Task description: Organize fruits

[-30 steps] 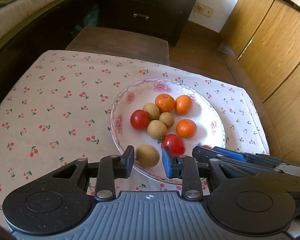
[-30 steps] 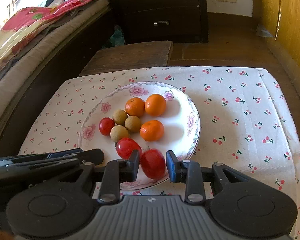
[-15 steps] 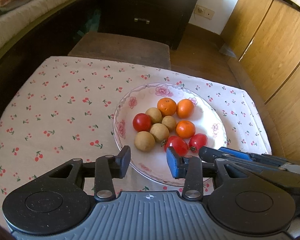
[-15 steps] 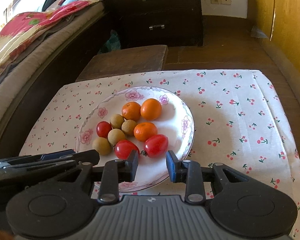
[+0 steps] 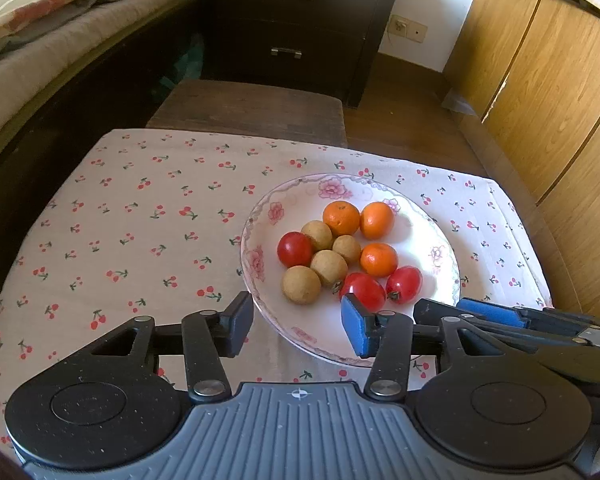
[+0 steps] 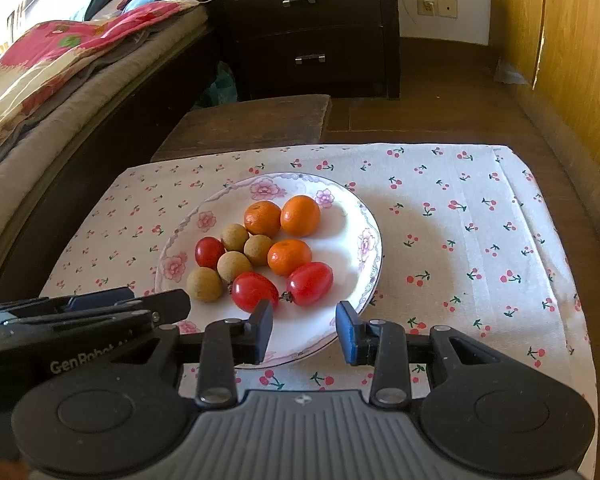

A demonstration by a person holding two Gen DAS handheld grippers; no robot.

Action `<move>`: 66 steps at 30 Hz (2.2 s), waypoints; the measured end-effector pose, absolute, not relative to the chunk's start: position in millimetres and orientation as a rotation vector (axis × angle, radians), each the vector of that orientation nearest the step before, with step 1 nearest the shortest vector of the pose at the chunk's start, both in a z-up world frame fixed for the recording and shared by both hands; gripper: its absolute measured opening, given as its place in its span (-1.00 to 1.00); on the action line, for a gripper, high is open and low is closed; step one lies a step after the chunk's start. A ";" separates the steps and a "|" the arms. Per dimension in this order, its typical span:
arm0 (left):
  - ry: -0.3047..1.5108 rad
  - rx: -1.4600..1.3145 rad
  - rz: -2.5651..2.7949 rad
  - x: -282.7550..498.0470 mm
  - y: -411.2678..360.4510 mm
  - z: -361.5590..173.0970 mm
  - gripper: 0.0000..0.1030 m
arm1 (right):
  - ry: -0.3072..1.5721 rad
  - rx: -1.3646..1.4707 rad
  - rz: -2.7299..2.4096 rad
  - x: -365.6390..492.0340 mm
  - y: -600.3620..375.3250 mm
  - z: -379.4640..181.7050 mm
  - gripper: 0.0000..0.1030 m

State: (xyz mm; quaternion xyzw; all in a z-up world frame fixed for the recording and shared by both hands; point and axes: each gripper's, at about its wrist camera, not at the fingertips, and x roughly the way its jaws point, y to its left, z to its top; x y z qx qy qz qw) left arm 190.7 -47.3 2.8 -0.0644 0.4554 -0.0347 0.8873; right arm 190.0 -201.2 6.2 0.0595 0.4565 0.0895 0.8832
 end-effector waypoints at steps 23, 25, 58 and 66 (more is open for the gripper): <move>0.948 -0.107 -0.040 190.8 -49.0 2.5 0.28 | 0.967 0.135 0.172 193.2 -201.2 0.9 -0.30; 0.946 -0.107 -0.035 190.7 -48.9 3.4 0.31 | 0.968 0.137 0.171 193.4 -201.3 0.3 -0.30; 0.898 -0.061 0.047 181.2 -48.3 12.1 0.80 | 0.957 0.151 0.154 184.5 -206.0 6.8 -0.27; 0.865 -0.094 0.055 179.1 -44.1 17.6 0.90 | 0.957 0.148 0.158 183.6 -206.0 7.4 -0.20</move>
